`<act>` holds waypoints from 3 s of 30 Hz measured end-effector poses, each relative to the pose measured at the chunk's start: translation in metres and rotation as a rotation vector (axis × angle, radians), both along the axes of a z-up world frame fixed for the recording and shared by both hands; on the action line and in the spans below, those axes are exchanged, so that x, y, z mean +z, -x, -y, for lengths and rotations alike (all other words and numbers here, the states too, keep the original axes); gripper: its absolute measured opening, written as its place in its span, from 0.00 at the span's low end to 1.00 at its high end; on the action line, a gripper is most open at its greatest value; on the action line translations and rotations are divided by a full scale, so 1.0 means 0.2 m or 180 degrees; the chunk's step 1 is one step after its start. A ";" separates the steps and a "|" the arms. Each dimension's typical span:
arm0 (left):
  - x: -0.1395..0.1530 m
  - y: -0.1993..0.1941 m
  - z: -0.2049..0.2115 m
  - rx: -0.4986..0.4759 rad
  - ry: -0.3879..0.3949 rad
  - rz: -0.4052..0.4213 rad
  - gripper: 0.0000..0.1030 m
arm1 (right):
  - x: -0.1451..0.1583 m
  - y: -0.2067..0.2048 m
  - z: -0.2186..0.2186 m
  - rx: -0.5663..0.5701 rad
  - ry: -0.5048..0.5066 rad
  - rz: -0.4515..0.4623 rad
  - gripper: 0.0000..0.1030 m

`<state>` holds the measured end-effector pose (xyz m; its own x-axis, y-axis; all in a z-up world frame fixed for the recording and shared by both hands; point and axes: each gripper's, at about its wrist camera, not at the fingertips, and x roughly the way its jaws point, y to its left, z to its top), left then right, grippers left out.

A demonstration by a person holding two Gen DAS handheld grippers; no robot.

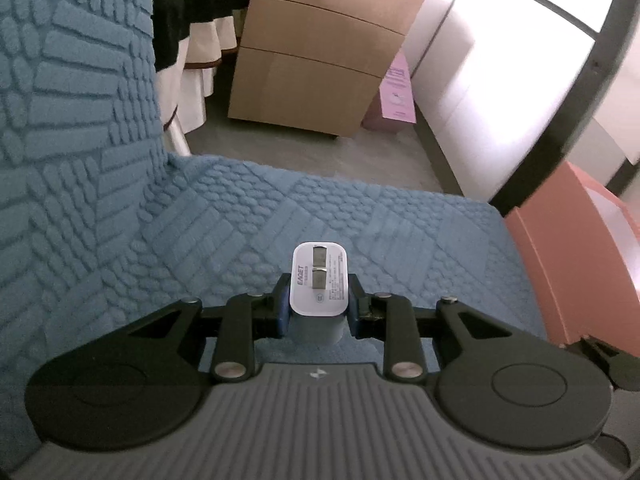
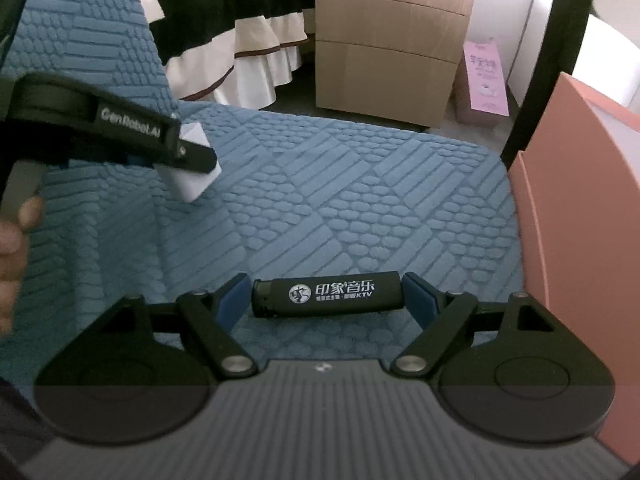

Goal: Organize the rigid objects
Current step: 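Grasp the small white plug adapter with the left gripper while the right holds the stick, then carry the plug adapter and USB stick with both grippers over the pink box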

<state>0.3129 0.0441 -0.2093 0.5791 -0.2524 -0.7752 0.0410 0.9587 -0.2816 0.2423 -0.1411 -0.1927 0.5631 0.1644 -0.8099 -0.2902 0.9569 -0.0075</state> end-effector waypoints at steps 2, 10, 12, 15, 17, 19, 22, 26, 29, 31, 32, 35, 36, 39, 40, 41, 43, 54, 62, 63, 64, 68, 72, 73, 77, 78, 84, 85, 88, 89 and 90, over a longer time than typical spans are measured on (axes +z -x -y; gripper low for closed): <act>0.00 0.04 0.02 -0.0085 -0.0038 -0.0014 0.31 | 0.01 0.02 -0.02 0.0085 0.0094 0.0016 0.82; 0.04 0.15 0.04 -0.0191 -0.0055 -0.0012 0.31 | 0.09 0.13 0.02 -0.0014 0.0056 0.0060 0.82; 0.04 0.18 0.04 -0.0149 0.0000 -0.0040 0.31 | 0.10 0.14 0.04 -0.0079 0.0014 0.0046 0.82; 0.04 0.22 0.04 -0.0131 0.0041 -0.0073 0.31 | 0.11 0.16 0.08 -0.0220 -0.0087 -0.0026 0.82; 0.04 0.25 0.05 -0.0143 0.0047 -0.0095 0.30 | 0.12 0.17 0.10 -0.0277 -0.0096 -0.0046 0.82; 0.04 0.29 0.08 -0.0190 0.0029 -0.0113 0.31 | 0.13 0.18 0.11 -0.0330 -0.0110 -0.0078 0.82; 0.04 0.34 0.13 -0.0247 -0.0008 -0.0113 0.31 | 0.14 0.19 0.12 -0.0365 -0.0089 -0.0114 0.82; 0.05 0.43 0.14 -0.0186 -0.0014 -0.0122 0.31 | 0.14 0.21 0.14 -0.0342 -0.0100 -0.0136 0.82; 0.05 0.48 0.14 -0.0137 -0.0014 -0.0169 0.31 | 0.14 0.22 0.14 -0.0262 -0.0046 -0.0177 0.82; 0.05 0.51 0.14 -0.0116 -0.0014 -0.0178 0.31 | 0.15 0.24 0.15 -0.0238 -0.0079 -0.0160 0.82; 0.05 0.53 0.14 -0.0112 -0.0008 -0.0187 0.31 | 0.15 0.25 0.16 -0.0236 -0.0092 -0.0167 0.82; 0.05 0.57 0.15 -0.0106 0.0029 -0.0217 0.31 | 0.16 0.27 0.18 -0.0228 -0.0168 -0.0189 0.82; 0.05 0.58 0.15 -0.0104 0.0053 -0.0215 0.31 | 0.17 0.28 0.18 -0.0223 -0.0181 -0.0183 0.82; 0.06 0.61 0.17 -0.0103 0.0019 -0.0215 0.31 | 0.18 0.30 0.18 -0.0180 -0.0201 -0.0162 0.82; 0.06 0.62 0.18 -0.0102 0.0001 -0.0218 0.31 | 0.19 0.31 0.19 -0.0162 -0.0205 -0.0161 0.82; 0.06 0.62 0.18 -0.0093 0.0003 -0.0218 0.31 | 0.19 0.32 0.19 -0.0152 -0.0213 -0.0149 0.82; 0.07 0.62 0.17 -0.0067 0.0001 -0.0222 0.31 | 0.21 0.33 0.21 -0.0135 -0.0215 -0.0108 0.82; 0.15 0.67 0.18 -0.0015 0.0075 -0.0133 0.31 | 0.26 0.39 0.28 -0.0170 -0.0335 -0.0058 0.82; 0.23 0.74 0.21 0.0003 0.0161 -0.0092 0.31 | 0.35 0.46 0.30 -0.0100 -0.0383 0.0052 0.82; 0.24 0.75 0.22 0.0008 0.0171 -0.0086 0.31 | 0.37 0.47 0.30 -0.0086 -0.0382 0.0061 0.82; 0.25 0.76 0.23 0.0010 0.0176 -0.0078 0.31 | 0.38 0.48 0.30 -0.0081 -0.0380 0.0070 0.82; 0.32 0.78 0.23 0.0058 0.0190 -0.0009 0.31 | 0.45 0.50 0.34 -0.0097 -0.0421 0.0117 0.82; 0.41 0.79 0.26 0.0043 0.0114 0.0077 0.31 | 0.54 0.51 0.39 -0.0126 -0.0468 0.0205 0.82; 0.43 0.79 0.28 0.0028 0.0095 0.0099 0.31 | 0.57 0.51 0.40 -0.0130 -0.0476 0.0230 0.82; 0.53 0.78 0.33 -0.0043 0.0122 0.0184 0.31 | 0.65 0.52 0.45 -0.0137 -0.0469 0.0334 0.82; 0.55 0.78 0.35 -0.0052 0.0141 0.0207 0.31 | 0.67 0.51 0.46 -0.0141 -0.0479 0.0351 0.82; 0.71 0.73 0.46 -0.0105 0.0204 0.0368 0.31 | 0.78 0.49 0.54 -0.0238 -0.0513 0.0496 0.82; 0.73 0.72 0.47 -0.0113 0.0223 0.0390 0.31 | 0.80 0.49 0.56 -0.0253 -0.0519 0.0517 0.82; 0.80 0.70 0.54 -0.0148 0.0290 0.0456 0.31 | 0.85 0.49 0.61 -0.0292 -0.0522 0.0589 0.82; 0.82 0.69 0.56 -0.0157 0.0301 0.0483 0.31 | 0.87 0.49 0.63 -0.0302 -0.0527 0.0612 0.82; 0.84 0.68 0.59 -0.0165 0.0321 0.0509 0.31 | 0.88 0.49 0.65 -0.0315 -0.0531 0.0634 0.82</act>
